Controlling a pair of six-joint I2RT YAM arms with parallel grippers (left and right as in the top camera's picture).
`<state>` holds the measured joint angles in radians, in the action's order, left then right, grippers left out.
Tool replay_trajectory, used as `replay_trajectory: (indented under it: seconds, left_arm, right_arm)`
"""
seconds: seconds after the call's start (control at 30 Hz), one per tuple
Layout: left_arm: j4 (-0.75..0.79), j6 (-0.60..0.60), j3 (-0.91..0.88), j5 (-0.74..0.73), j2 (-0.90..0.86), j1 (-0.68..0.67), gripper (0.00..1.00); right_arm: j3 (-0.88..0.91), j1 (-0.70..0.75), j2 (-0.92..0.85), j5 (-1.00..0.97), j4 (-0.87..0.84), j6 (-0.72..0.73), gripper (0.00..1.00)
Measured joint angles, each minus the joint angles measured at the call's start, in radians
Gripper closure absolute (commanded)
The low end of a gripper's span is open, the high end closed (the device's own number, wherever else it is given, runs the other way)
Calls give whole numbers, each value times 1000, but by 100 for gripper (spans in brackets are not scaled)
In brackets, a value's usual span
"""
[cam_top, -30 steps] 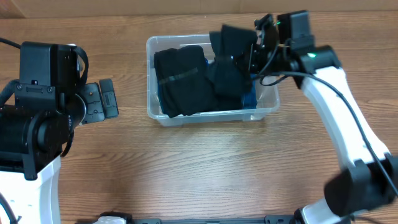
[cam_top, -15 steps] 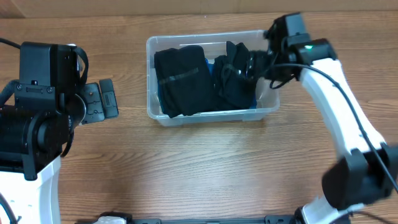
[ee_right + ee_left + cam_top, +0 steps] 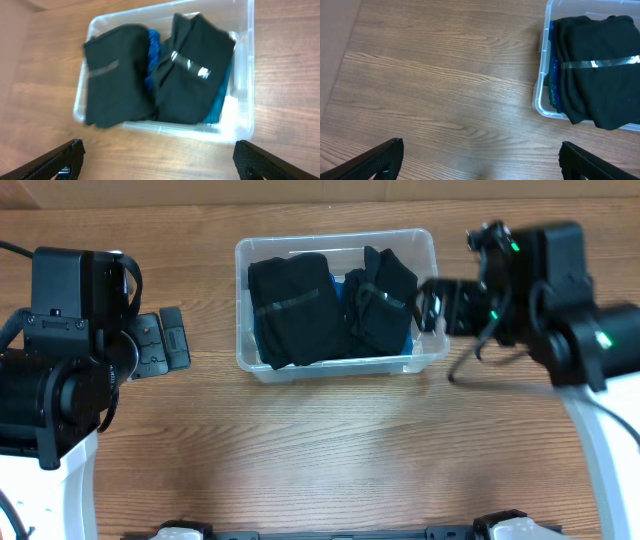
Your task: Pack container
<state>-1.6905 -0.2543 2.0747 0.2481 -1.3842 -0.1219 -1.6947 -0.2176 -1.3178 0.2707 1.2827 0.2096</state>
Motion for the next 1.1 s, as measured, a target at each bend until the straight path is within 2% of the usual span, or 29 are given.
replay_trajectory:
  seconds: [0.1,0.27,0.53,0.6,0.7,0.83,1.0,1.1]
  left_arm:
    - [0,0,0,0,0,0,0]
    - [0,0,0,0,0,0,0]
    - [0,0,0,0,0,0,0]
    - [0,0,0,0,0,0,0]
    - [0,0,0,0,0,0,0]
    - [0,0,0,1,0,0,0]
    - [0,0,0,2,0,0,0]
    - [0,0,0,3,0,0,0]
  right_arm:
    - [-3,0,145,27,60,0,0]
    - [-5,0,261,-31,144,-2,0]
    - [-2,2,449,-250,12,-2,0]
    - [29,27,496,-303,-89,-6,0]
    - [156,81,572,-337,-265,-19,0]
    - [470,156,720,-335,-493,-27,0]
    - [846,206,924,-306,-581,-27,0]
    - [996,210,1030,-299,-616,-27,0]
